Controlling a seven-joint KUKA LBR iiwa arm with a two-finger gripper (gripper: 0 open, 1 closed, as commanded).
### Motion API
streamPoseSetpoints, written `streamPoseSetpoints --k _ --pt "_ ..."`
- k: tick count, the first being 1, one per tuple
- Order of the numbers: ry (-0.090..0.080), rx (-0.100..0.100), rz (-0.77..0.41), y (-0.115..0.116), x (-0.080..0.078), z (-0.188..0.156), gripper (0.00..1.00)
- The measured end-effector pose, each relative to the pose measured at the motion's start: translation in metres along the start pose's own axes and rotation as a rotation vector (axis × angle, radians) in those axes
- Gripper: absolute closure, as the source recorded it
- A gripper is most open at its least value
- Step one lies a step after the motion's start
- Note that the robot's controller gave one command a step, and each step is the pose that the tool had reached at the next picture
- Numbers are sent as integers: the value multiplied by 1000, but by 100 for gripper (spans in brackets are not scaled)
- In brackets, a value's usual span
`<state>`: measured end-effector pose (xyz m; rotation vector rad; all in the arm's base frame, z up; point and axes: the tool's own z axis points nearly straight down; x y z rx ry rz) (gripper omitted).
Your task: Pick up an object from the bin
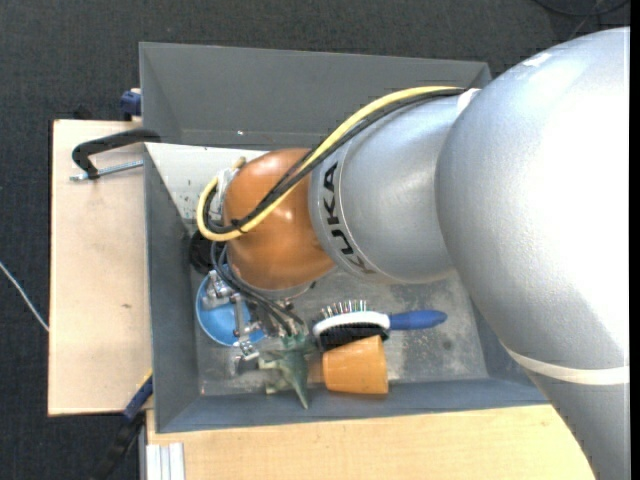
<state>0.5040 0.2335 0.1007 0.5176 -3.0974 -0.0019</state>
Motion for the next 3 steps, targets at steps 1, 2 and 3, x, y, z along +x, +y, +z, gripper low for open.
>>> streamPoseSetpoints --k 1,2,3 --pt "-7 6 -455 -15 -28 27 0" --pt "-4 2 -452 -16 -29 24 0" --pt "17 5 -452 -18 -25 25 100"
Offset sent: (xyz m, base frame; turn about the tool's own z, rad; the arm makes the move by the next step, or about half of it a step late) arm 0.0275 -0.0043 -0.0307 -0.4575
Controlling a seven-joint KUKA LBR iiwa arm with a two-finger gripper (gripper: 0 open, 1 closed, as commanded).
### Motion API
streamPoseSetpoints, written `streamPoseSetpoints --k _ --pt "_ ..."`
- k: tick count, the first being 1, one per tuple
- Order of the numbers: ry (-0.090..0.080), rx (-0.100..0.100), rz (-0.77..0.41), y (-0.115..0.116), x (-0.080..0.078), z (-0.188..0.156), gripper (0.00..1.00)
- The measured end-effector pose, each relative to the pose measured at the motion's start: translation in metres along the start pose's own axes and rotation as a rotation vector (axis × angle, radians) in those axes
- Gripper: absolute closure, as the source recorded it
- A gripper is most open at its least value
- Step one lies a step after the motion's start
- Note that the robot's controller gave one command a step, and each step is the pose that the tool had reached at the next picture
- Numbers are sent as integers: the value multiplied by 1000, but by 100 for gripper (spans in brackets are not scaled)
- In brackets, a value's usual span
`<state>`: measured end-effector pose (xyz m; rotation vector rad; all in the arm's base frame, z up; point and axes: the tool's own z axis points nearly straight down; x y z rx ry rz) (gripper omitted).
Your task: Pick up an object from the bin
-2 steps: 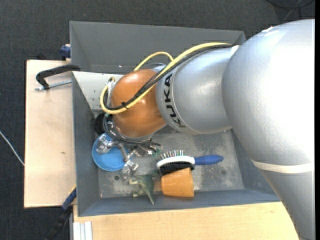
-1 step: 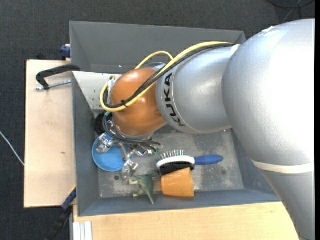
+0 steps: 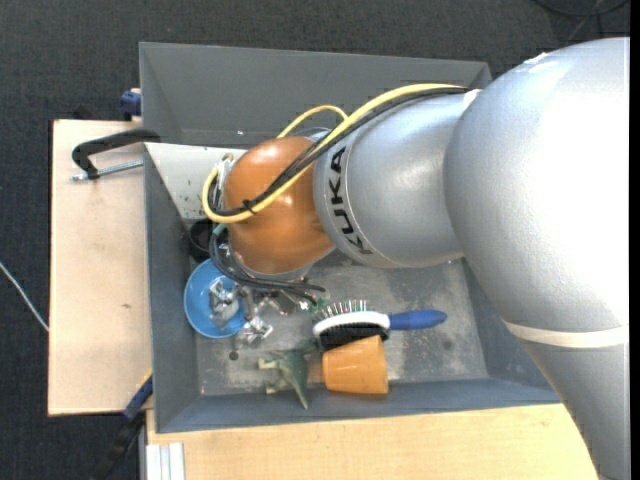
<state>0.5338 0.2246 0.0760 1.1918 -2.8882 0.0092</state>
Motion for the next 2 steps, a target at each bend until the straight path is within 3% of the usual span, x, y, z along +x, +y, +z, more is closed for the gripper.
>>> streamPoseSetpoints --k 1,2 --pt "-16 1 1 0 1 -49 100" --pt "-33 6 2 0 -1 -129 100"
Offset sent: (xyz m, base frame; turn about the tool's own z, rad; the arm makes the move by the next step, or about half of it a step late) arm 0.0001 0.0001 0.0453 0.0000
